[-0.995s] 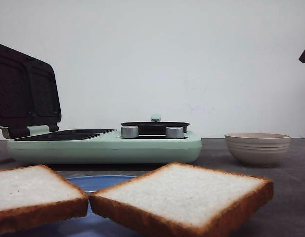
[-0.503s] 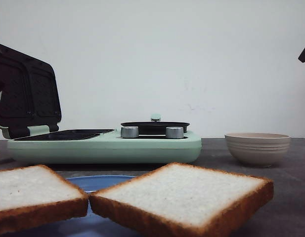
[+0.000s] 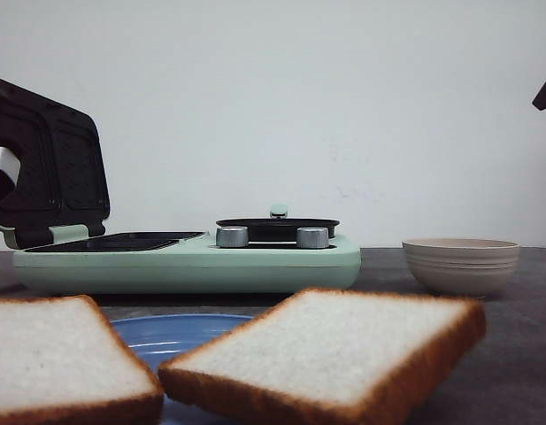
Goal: Make breakfast with bread and shrimp
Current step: 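Lower the left gripper onto the bread slice nearest it and grasp, then lift the bread with the left gripper and lower it into the sandwich maker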
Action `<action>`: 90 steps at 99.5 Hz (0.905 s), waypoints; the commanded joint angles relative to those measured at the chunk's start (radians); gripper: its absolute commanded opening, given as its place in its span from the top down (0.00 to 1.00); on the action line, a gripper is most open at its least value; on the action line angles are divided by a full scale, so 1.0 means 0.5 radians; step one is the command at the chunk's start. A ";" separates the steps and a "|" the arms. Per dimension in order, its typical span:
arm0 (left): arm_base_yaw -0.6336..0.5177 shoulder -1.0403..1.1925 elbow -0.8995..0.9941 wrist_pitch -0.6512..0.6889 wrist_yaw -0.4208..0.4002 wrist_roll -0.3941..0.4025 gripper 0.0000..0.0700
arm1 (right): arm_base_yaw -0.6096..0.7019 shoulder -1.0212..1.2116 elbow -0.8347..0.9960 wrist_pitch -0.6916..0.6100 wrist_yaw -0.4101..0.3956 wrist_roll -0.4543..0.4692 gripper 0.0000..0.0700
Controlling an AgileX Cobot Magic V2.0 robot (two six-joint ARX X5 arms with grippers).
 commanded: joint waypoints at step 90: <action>-0.064 -0.344 0.865 0.378 -0.091 -0.140 1.00 | 0.024 0.006 0.031 0.035 -0.002 -0.020 0.24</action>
